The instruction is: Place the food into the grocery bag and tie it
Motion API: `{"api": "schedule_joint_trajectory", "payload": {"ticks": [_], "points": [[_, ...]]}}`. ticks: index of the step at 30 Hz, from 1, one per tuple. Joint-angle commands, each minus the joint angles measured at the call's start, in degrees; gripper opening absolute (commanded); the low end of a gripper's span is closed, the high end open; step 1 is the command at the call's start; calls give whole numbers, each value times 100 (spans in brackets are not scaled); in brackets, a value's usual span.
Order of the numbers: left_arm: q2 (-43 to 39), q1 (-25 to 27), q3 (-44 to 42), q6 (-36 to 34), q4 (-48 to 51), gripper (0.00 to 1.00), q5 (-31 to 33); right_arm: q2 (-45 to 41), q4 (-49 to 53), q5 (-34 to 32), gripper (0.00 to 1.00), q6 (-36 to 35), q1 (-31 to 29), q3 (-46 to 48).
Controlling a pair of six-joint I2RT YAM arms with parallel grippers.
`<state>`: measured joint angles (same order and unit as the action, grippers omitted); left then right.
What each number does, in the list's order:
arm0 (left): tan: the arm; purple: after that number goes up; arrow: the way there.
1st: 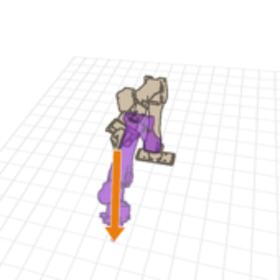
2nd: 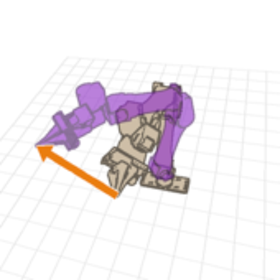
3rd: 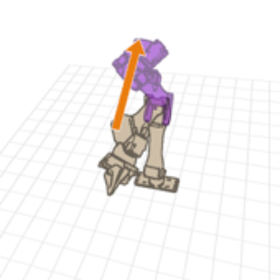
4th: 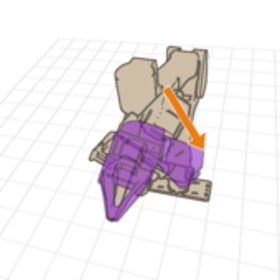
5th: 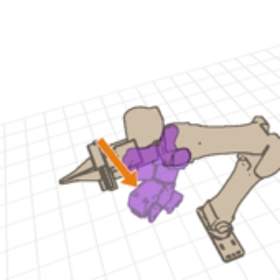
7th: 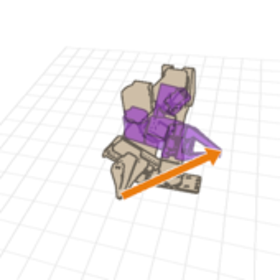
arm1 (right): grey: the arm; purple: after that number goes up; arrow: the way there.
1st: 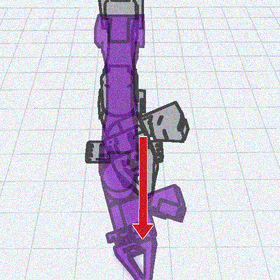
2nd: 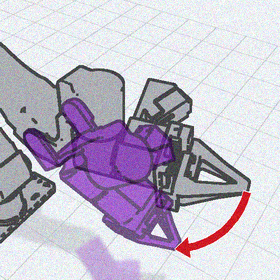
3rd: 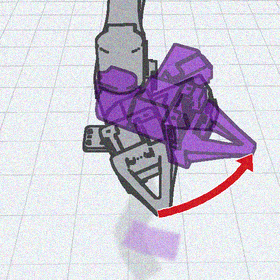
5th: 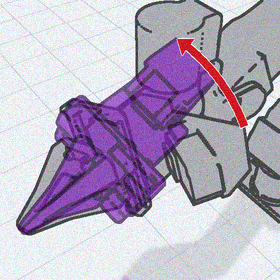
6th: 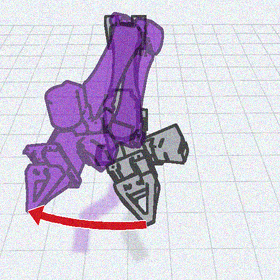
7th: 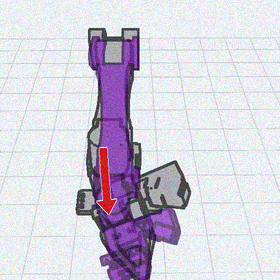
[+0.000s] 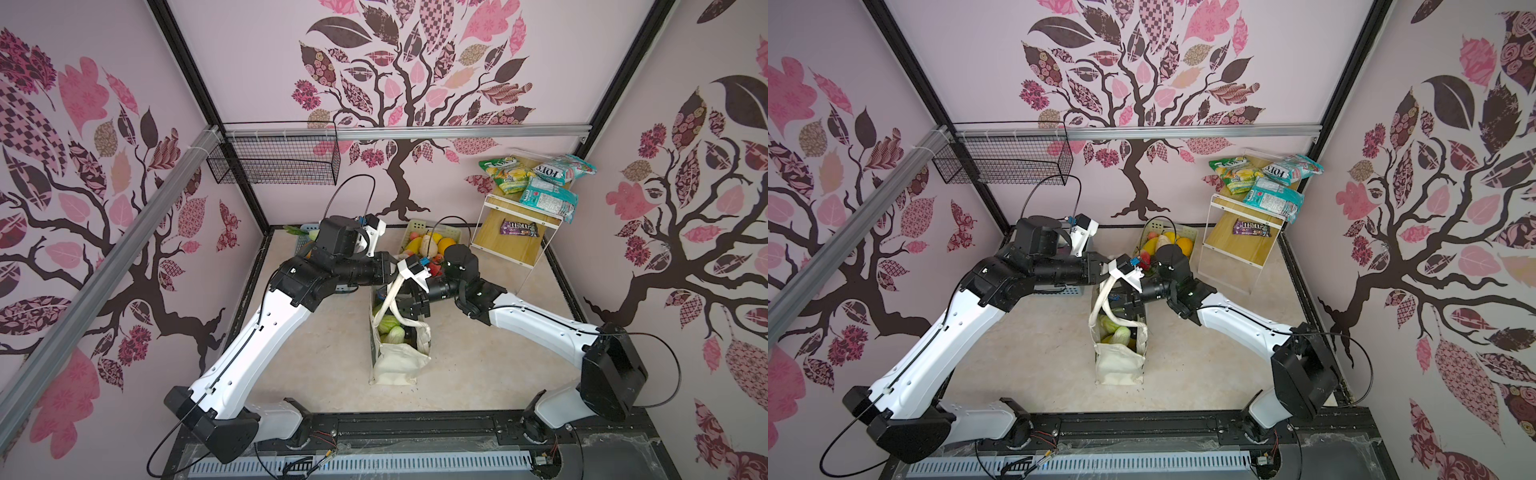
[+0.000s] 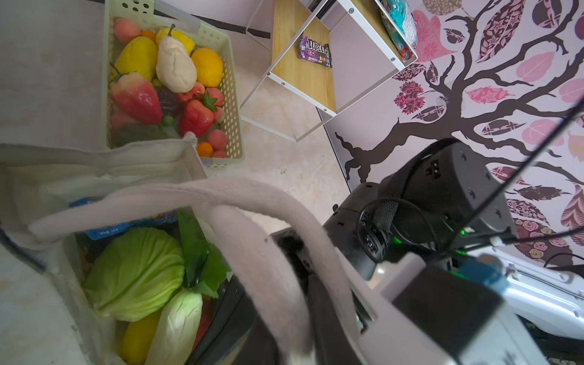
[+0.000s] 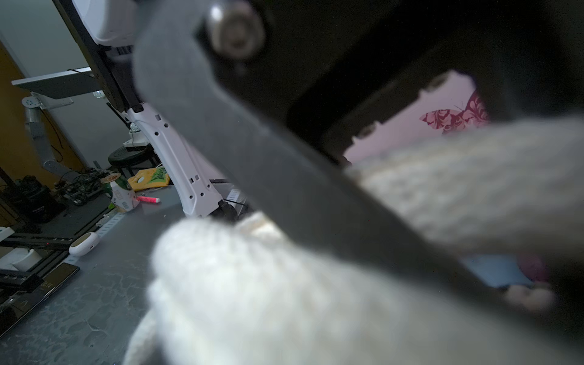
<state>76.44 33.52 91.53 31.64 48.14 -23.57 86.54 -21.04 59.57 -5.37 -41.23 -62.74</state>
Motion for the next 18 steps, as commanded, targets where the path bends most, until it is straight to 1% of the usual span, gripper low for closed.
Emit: {"api": "schedule_joint_trajectory", "payload": {"ticks": [1, 4, 7, 9, 10, 12, 14, 16, 18], "points": [[104, -22, 417, -152, -264, 18, -133, 164, -897, 31, 66, 342, -243, -150], [120, -62, 488, -191, -237, 19, -91, 286, -1036, -259, 67, 453, -353, -249], [120, -103, 454, -221, -183, 18, -20, 338, -1064, -200, 68, 509, -407, -223], [123, -113, 431, -211, -177, 19, -13, 273, -1191, -140, 68, 547, -412, -14], [117, -116, 416, -198, -191, 19, -35, 204, -1355, -145, 68, 619, -417, 138], [111, -111, 381, -160, -222, 18, -96, 112, -1931, -296, 68, 986, -424, 401], [50, -116, 290, -70, -316, 19, -156, 74, -2676, -615, 68, 1445, -485, 614], [-54, -113, 150, 21, -411, 19, -134, 104, -3208, -814, 67, 1699, -574, 693], [-155, -112, 49, 83, -415, 19, -55, 197, -3461, -872, 66, 1869, -650, 660]]}}
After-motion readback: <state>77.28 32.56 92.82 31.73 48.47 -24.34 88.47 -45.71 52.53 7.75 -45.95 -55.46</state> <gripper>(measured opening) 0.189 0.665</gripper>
